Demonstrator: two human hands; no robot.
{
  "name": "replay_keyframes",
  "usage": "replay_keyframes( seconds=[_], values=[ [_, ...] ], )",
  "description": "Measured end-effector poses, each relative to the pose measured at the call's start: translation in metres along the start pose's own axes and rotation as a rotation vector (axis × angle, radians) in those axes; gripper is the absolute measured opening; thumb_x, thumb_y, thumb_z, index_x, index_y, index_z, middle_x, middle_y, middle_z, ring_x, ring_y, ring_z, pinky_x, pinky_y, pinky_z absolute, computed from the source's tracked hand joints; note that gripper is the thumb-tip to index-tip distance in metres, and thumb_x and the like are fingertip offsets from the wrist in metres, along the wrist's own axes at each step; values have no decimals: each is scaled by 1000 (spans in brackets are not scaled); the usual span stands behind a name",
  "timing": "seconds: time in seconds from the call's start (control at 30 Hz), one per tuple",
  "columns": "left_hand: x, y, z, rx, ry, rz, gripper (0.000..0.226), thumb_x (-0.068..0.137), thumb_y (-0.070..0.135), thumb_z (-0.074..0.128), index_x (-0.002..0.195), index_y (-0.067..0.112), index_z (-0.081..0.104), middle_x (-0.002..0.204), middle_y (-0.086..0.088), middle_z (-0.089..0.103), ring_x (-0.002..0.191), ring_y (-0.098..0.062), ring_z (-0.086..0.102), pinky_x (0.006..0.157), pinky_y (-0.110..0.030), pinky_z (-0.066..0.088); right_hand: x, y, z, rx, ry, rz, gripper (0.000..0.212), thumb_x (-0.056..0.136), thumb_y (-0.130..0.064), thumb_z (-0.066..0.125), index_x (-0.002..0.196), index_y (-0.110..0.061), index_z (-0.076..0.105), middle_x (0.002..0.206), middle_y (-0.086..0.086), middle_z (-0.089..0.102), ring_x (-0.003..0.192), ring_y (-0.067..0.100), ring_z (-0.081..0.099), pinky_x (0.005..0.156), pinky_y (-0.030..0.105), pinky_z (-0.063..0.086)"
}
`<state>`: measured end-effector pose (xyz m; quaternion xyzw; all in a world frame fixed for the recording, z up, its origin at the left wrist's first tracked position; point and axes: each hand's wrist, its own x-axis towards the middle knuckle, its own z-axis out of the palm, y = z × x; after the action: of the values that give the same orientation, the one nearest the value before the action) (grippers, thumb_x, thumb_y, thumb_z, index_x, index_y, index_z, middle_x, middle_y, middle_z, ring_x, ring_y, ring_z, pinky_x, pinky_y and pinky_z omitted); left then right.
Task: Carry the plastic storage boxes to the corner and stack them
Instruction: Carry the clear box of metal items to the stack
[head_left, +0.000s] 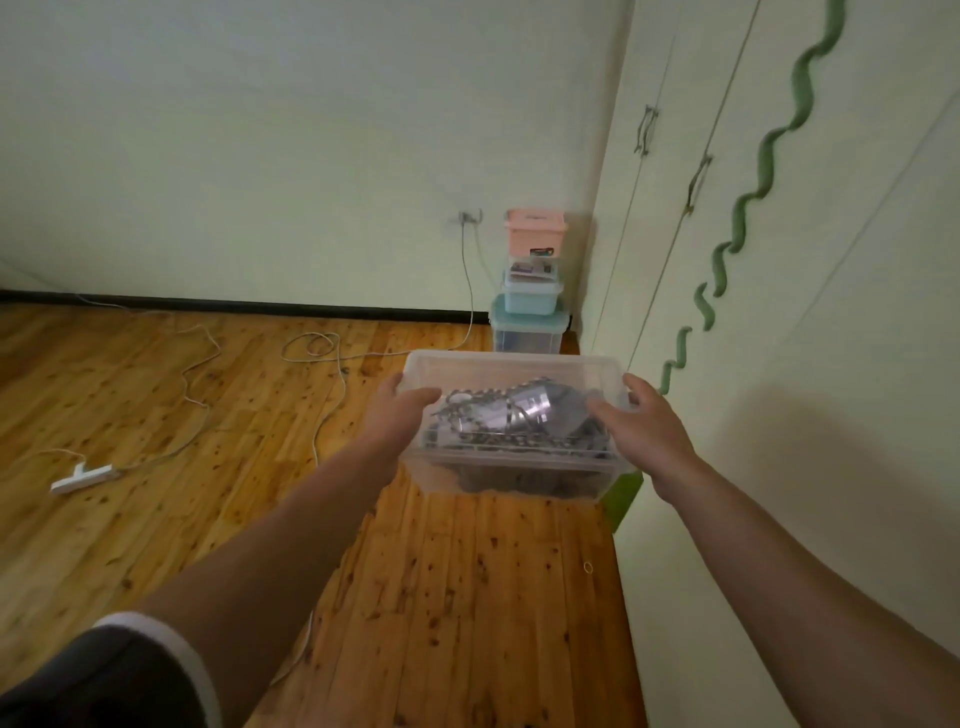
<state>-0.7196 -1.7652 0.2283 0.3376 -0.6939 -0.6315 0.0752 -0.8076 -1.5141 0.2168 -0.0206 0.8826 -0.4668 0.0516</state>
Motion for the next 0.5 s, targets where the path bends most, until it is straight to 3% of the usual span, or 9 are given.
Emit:
replay_keyframes(
  seconds=[0.1, 0.23, 0.33, 0.5],
  values=[
    [32, 13, 20, -25, 4, -10, 64, 89, 29, 61, 146, 27, 33, 131, -8, 52, 93, -24, 61, 55, -34, 51, 46, -1, -1, 4, -21, 5, 61, 86, -50, 60, 141, -34, 40, 132, 0, 53, 98, 15, 49, 71, 33, 46],
    [65, 26, 42, -40, 21, -20, 64, 89, 28, 61, 146, 27, 34, 121, -4, 54, 83, -18, 61, 46, -27, 47, 91, -2, -2, 22, -43, 2, 63, 87, -49, 60, 144, -34, 37, 138, 1, 50, 105, 18, 51, 70, 31, 45],
    [88, 35, 53, -48, 28, -26, 64, 89, 28, 61, 147, 26, 33, 128, -7, 53, 86, -20, 61, 52, -30, 48, 120, -4, -1, 26, -55, 8, 63, 88, -47, 61, 145, -34, 36, 140, 2, 48, 100, 15, 46, 63, 27, 42],
    [133, 50, 68, -46, 24, -44, 64, 89, 27, 62, 147, 26, 33, 131, -7, 52, 97, -24, 61, 62, -39, 54, 169, -8, 5, 28, -71, 24, 63, 88, -49, 60, 144, -33, 36, 140, 2, 48, 99, 14, 44, 65, 27, 42]
  ],
)
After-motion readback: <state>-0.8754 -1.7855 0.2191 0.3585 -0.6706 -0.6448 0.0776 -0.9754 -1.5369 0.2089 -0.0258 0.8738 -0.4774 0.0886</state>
